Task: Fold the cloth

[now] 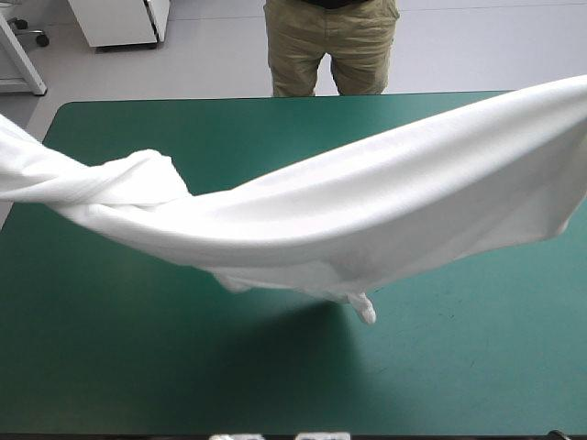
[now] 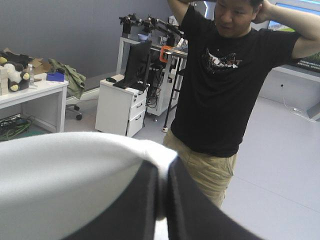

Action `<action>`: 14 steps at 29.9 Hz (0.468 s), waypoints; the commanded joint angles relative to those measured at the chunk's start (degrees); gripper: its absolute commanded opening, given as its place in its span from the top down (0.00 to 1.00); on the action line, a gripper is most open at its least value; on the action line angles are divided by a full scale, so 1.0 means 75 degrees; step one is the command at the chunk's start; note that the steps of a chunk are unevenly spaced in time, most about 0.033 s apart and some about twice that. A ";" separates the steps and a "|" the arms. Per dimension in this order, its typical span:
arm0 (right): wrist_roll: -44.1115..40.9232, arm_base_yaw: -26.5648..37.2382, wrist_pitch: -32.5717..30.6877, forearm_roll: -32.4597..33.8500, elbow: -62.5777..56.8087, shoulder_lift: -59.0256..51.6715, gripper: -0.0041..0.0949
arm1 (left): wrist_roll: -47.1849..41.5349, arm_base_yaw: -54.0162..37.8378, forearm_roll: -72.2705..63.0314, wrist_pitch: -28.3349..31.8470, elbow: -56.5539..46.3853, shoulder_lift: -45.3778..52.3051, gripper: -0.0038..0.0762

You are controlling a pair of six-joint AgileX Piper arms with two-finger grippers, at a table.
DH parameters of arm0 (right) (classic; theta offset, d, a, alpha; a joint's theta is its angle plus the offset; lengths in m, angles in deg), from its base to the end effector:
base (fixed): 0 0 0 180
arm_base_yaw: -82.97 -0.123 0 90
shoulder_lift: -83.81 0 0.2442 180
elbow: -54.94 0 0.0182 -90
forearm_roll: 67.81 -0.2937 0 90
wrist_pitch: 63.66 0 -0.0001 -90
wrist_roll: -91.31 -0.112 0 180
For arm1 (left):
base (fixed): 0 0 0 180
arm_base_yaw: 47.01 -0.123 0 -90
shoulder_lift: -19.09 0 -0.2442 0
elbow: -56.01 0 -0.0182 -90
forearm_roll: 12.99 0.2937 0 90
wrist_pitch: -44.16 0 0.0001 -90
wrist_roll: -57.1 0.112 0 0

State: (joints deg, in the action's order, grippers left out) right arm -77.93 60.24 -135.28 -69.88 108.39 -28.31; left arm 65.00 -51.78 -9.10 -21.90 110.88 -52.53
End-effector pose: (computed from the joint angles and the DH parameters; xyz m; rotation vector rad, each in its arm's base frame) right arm 0.0680 0.0326 0.6458 -0.4518 1.4356 0.2029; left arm 0.1002 0.0153 0.6552 0.0085 1.4494 0.2485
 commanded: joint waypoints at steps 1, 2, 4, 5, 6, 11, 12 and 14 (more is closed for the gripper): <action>0.0064 0.0008 0.0029 0.0032 0.0258 0.0021 0.97 | -0.0081 0.0139 0.0138 0.0577 0.0067 -0.0032 0.96; -0.0050 0.0008 0.0016 0.0047 0.0258 0.0021 0.97 | -0.0081 0.0208 0.0208 0.0598 0.0067 -0.0032 0.96; -0.0115 0.0008 0.0016 0.0147 0.0258 0.0037 0.97 | -0.0065 0.0282 0.0451 0.0660 0.0067 -0.0102 0.96; -0.0115 0.0008 0.0030 0.0275 0.0258 0.0103 0.97 | -0.0048 0.0351 0.0634 0.0693 0.0067 -0.0165 0.96; -0.0115 0.0008 0.0030 0.0343 0.0258 0.0179 0.97 | -0.0048 0.0433 0.0842 0.0693 0.0067 -0.0276 0.96; -0.0463 0.0008 0.0030 0.1402 -0.0159 0.1038 0.97 | -0.0083 0.0642 0.1102 0.0400 0.0067 -0.1274 0.96; -0.0476 0.0008 0.0046 0.1420 -0.0336 0.1217 0.97 | -0.0083 0.0640 0.0969 0.0329 0.0051 -0.1544 0.96; -0.0476 0.0008 0.0212 0.1366 -0.0721 0.1700 0.97 | -0.0033 0.0640 0.0767 0.0257 0.0051 -0.2084 0.96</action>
State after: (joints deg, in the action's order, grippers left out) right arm -81.16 60.24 -135.30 -61.17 105.60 -20.29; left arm 64.95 -47.53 -2.06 -23.31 110.94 -63.51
